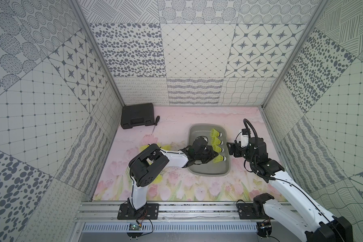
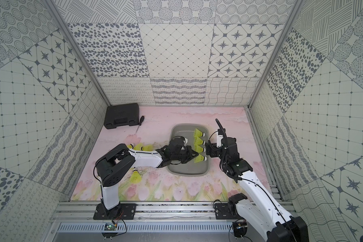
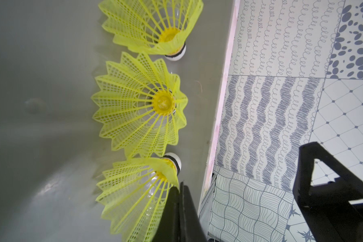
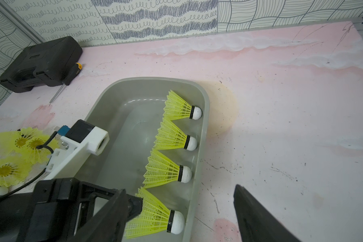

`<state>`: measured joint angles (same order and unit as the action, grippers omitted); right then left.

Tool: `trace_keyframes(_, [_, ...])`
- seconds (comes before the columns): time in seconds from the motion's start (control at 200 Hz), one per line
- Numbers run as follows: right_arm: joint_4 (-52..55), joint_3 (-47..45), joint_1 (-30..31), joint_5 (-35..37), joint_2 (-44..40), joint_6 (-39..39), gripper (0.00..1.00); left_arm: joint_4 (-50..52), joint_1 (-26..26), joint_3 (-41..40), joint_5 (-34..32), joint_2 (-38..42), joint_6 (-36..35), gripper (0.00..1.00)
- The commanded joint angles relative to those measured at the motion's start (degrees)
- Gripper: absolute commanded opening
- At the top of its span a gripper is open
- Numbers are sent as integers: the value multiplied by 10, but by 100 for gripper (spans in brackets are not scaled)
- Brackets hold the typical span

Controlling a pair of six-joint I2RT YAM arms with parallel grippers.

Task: Put the shuttlecocks into the storage box
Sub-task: Place the shuttlecock in the storage box.

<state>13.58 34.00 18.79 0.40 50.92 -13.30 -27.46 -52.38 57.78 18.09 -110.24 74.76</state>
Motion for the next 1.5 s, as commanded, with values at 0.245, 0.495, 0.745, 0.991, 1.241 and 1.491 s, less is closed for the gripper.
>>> trace_keyframes(0.245, [-16,-6,-7,-8,-6,3,83,15,-1,16,-12,-9,-26,0])
trace_keyframes(0.495, [-16,-7,-9,-10,-6,2,84,20,-1,18,-14,-11,-28,6])
trace_keyframes(0.745, [-16,-8,-9,-12,-6,0,84,19,-1,18,-11,-16,-26,15])
trace_keyframes(0.991, [-15,-8,-9,-12,-7,0,84,23,-2,17,-11,-12,-29,32])
trace_keyframes(1.241, [-15,-9,-10,-12,-9,-1,84,65,-3,16,-33,14,-62,43])
trace_keyframes(1.491, [-17,-10,-11,-13,-9,0,84,129,-2,14,-72,59,-127,52])
